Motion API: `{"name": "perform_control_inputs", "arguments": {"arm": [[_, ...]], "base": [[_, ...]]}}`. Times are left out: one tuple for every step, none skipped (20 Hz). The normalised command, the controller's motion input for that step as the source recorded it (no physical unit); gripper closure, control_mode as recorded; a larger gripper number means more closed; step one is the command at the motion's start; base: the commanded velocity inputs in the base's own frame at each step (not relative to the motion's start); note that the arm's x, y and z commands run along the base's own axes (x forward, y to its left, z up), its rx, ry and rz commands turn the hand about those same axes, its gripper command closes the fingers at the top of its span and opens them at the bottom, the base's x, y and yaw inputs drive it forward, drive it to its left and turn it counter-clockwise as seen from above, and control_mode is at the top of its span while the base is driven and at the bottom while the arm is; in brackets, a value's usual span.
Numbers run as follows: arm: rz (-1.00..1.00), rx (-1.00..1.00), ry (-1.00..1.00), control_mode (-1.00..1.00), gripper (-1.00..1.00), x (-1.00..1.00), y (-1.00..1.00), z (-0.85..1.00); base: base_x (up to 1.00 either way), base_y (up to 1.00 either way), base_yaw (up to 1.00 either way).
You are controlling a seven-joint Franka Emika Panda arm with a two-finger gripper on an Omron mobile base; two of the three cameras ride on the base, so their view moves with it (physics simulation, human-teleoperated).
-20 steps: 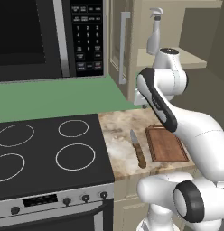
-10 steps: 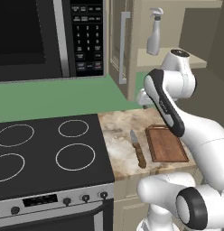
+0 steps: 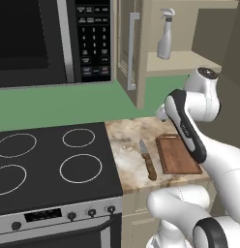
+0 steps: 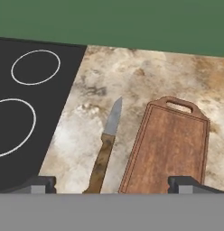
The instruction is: Move the cutting board and knife to the sink. Then move spray from the cabinet to the counter.
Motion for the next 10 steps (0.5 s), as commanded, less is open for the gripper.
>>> {"name": "perform_control_inputs", "arguments": {"arm": [[0.00, 0.00, 0.00, -1.00, -1.00, 0.00, -0.32, -0.27], [0.00, 0.00, 0.00, -1.00, -1.00, 0.03, -0.31, -0.27], [0.00, 0.00, 0.00, -1.00, -1.00, 0.10, -0.30, -0.28], [0.00, 0.00, 0.02, -1.00, -1.00, 0.14, -0.30, -0.26], [0.00, 0.00, 0.03, -1.00, -1.00, 0.16, -0.31, -0.26], [0.00, 0.00, 0.02, -1.00, -1.00, 0.17, -0.30, -0.26], [0.00, 0.00, 0.03, -1.00, -1.00, 0.20, -0.30, -0.25], [0.00, 0.00, 0.04, -1.00, -1.00, 0.22, -0.32, -0.24], [0.00, 0.00, 0.06, -1.00, -1.00, 0.25, -0.32, -0.24], [0.00, 0.00, 0.15, -1.00, -1.00, 0.35, -0.30, -0.21]], "base": [[0.00, 0.00, 0.00], [0.00, 0.00, 0.00], [0.00, 0.00, 0.00], [0.00, 0.00, 0.00], [0.00, 0.00, 0.00], [0.00, 0.00, 0.00], [0.00, 0.00, 0.00], [0.00, 0.00, 0.00], [0.00, 0.00, 0.00], [0.00, 0.00, 0.00]]}}
